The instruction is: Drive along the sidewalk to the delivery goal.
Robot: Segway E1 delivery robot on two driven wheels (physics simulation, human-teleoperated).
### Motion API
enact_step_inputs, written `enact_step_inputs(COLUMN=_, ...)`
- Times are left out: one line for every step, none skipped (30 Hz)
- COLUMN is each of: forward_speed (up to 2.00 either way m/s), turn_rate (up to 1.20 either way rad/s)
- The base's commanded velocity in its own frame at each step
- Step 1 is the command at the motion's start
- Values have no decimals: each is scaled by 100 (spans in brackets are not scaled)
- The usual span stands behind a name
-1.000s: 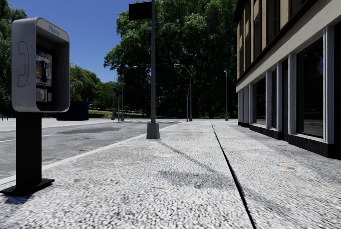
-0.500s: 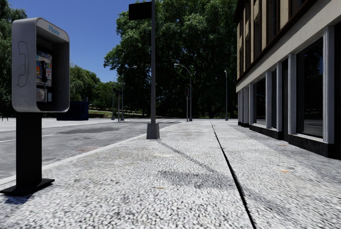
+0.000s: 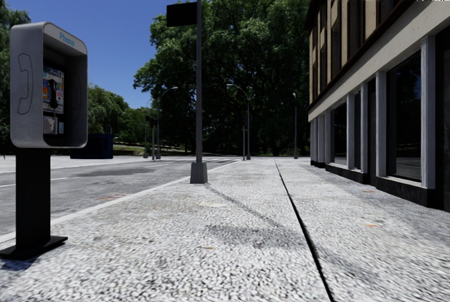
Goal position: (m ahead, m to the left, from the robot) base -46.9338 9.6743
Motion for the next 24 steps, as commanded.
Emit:
enact_step_inputs(forward_speed=0, turn_rate=-4)
enact_step_inputs(forward_speed=0, turn_rate=-4)
enact_step_inputs(forward_speed=0, turn_rate=-4)
enact_step_inputs(forward_speed=0, turn_rate=-4)
enact_step_inputs(forward_speed=0, turn_rate=-11)
enact_step_inputs(forward_speed=0, turn_rate=-22)
enact_step_inputs(forward_speed=0, turn_rate=-33)
enact_step_inputs(forward_speed=0, turn_rate=-46)
enact_step_inputs(forward_speed=0, turn_rate=-55)
enact_step_inputs(forward_speed=0, turn_rate=-58)
enact_step_inputs(forward_speed=0, turn_rate=-58)
enact_step_inputs(forward_speed=0, turn_rate=-58)
enact_step_inputs(forward_speed=0, turn_rate=-58)
enact_step_inputs(forward_speed=0, turn_rate=-59)
enact_step_inputs(forward_speed=0, turn_rate=-59)
enact_step_inputs(forward_speed=0, turn_rate=-59)
enact_step_inputs(forward_speed=0, turn_rate=-59)
enact_step_inputs(forward_speed=0, turn_rate=-60)
enact_step_inputs(forward_speed=0, turn_rate=-60)
enact_step_inputs(forward_speed=0, turn_rate=-60)
enact_step_inputs(forward_speed=0, turn_rate=-60)
enact_step_inputs(forward_speed=0, turn_rate=-60)
enact_step_inputs(forward_speed=0, turn_rate=-60)
enact_step_inputs(forward_speed=0, turn_rate=-60)
